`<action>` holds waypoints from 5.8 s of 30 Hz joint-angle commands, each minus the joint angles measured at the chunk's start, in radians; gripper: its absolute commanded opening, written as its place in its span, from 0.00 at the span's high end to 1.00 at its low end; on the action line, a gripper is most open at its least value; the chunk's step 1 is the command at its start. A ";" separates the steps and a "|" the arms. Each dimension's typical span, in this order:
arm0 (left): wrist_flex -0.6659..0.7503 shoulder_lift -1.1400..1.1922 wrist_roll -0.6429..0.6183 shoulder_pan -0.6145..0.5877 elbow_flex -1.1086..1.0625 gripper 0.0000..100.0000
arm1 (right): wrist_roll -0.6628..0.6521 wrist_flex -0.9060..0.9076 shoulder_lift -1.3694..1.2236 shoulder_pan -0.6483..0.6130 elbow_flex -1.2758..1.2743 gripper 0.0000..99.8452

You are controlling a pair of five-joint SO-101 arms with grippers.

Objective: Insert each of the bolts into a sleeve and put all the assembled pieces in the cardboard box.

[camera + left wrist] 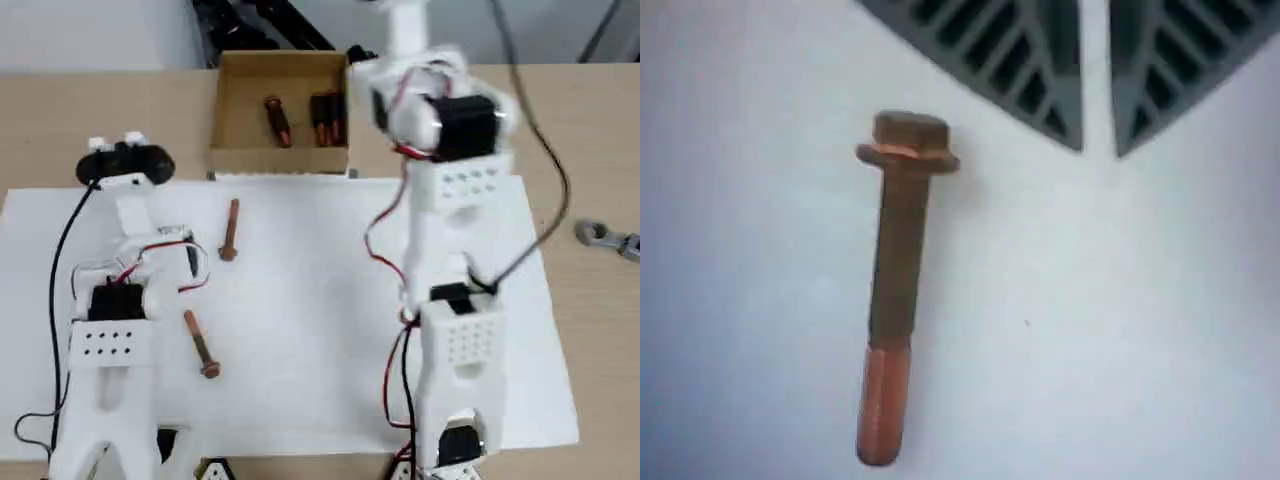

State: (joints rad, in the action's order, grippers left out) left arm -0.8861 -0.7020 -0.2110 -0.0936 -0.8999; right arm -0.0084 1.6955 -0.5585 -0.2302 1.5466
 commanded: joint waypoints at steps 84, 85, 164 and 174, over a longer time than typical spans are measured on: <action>-0.669 0.821 -0.095 -0.014 0.464 0.89 | -0.005 -0.044 1.208 0.054 -1.665 1.00; -0.667 0.821 -0.101 -0.028 0.464 0.89 | -0.005 -0.044 1.208 0.054 -1.665 1.00; -0.436 0.936 0.172 -0.077 0.886 0.86 | -0.005 -0.071 1.208 0.054 -1.665 1.00; -0.316 0.936 0.173 -0.074 0.754 0.86 | -0.005 -0.071 1.207 0.054 -1.665 1.00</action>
State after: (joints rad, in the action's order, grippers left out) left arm -1.2390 0.2417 -0.0330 -0.1749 -0.1281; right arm -0.0100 1.6418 0.6276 -0.1857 -0.1212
